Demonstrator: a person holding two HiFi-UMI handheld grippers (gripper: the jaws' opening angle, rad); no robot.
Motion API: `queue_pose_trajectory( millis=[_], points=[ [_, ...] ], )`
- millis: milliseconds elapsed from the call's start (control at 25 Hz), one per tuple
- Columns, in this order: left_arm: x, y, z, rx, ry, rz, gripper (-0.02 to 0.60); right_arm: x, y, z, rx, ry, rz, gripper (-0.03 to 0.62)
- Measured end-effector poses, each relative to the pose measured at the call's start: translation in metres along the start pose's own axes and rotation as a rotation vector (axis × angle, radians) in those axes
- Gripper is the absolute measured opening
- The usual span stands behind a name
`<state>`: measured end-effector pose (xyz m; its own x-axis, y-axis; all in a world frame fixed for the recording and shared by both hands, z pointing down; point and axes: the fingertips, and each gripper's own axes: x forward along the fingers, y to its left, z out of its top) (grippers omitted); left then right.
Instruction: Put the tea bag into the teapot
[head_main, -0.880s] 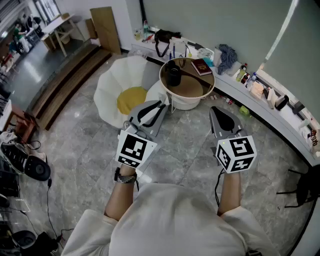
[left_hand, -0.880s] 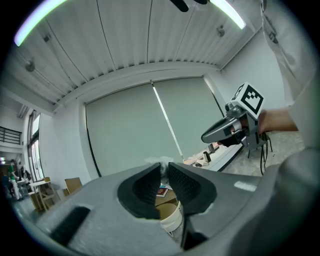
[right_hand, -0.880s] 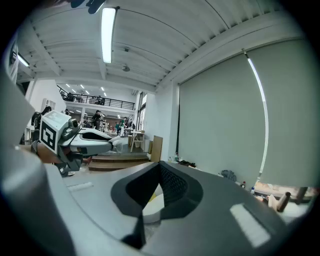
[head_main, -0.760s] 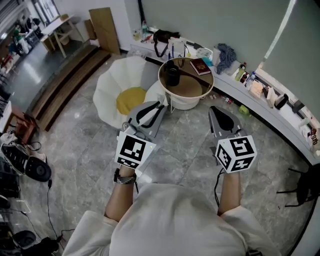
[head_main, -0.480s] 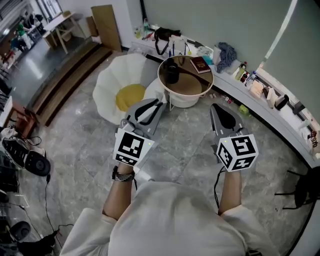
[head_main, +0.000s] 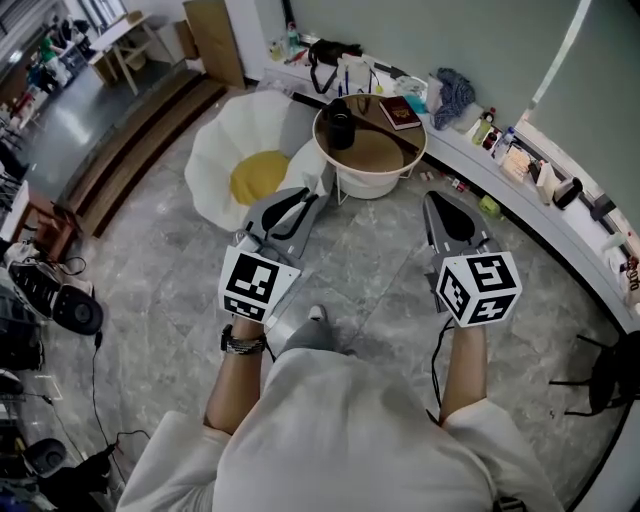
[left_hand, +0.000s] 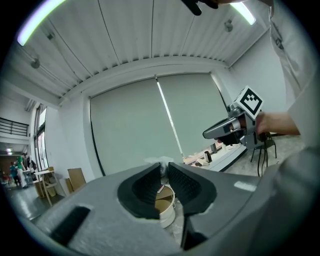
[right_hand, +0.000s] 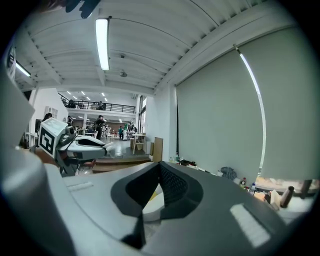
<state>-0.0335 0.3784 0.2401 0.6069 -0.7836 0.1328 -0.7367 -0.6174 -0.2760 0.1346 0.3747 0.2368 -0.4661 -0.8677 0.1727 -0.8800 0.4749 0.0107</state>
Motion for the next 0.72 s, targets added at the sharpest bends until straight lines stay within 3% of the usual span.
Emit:
queue_pose_trajectory(
  millis=[360, 720],
  points=[
    [0.041, 0.007, -0.021, -0.015, -0.022, -0.014, 0.057, 0.024, -0.026, -0.027, 0.025, 0.001, -0.021, 0.006],
    [0.119, 0.086, -0.029, -0.025, -0.044, -0.005, 0.057, 0.123, -0.067, -0.006, 0.046, -0.017, -0.009, 0.006]
  ],
)
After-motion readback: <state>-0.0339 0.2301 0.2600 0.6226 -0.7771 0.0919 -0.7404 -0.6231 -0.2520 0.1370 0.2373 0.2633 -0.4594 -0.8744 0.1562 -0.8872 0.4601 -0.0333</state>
